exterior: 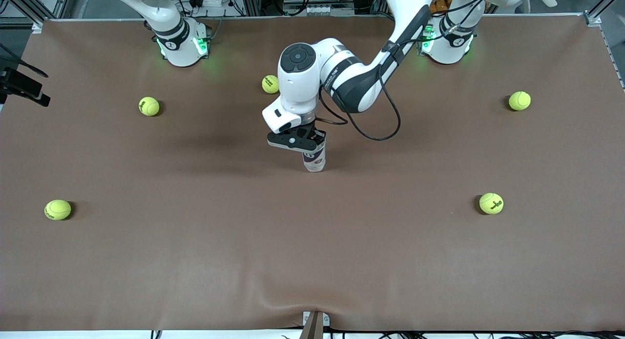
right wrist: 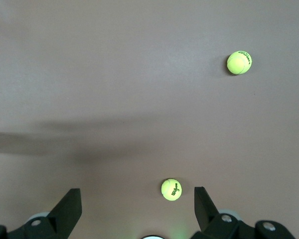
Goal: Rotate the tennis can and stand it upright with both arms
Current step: 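Rotate the can upright with the left gripper and lower it onto the table, then open the left gripper and lift it off the upright can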
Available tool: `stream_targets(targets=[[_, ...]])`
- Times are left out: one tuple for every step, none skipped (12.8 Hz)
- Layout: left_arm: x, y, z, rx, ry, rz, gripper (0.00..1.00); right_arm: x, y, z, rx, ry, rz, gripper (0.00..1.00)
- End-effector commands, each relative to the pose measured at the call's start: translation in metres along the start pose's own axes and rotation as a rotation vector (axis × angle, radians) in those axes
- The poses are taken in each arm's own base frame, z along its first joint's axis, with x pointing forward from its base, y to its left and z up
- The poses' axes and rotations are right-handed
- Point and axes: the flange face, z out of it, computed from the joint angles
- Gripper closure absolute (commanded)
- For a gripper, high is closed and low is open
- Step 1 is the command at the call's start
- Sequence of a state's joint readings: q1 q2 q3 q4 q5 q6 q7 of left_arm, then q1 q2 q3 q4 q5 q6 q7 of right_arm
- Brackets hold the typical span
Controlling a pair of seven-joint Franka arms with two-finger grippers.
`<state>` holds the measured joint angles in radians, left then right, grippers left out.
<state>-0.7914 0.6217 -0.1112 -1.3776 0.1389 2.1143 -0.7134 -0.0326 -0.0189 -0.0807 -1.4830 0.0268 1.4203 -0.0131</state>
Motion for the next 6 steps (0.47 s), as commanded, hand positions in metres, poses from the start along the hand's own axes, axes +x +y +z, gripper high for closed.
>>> stream_targets(targets=[[0.003,0.0,-0.04,-0.008,0.025,-0.035,0.0,-0.005,-0.004,-0.007,0.014,0.016,0.009,0.0],[0.002,-0.009,-0.052,0.0,-0.014,-0.056,0.0,-0.005,-0.01,-0.007,0.013,0.016,-0.003,0.0],[0.008,-0.02,-0.078,0.0,-0.026,-0.08,0.0,-0.004,-0.013,-0.006,0.011,0.012,-0.01,0.0],[0.007,-0.025,-0.11,-0.002,-0.023,-0.087,0.0,-0.004,-0.014,-0.006,0.011,0.012,-0.012,0.0],[0.008,-0.039,-0.138,0.004,-0.025,-0.1,0.0,-0.004,-0.015,-0.006,0.01,0.011,-0.013,0.0],[0.015,-0.062,-0.171,-0.008,0.004,-0.127,0.0,-0.004,-0.015,-0.005,0.008,0.009,-0.014,0.0]])
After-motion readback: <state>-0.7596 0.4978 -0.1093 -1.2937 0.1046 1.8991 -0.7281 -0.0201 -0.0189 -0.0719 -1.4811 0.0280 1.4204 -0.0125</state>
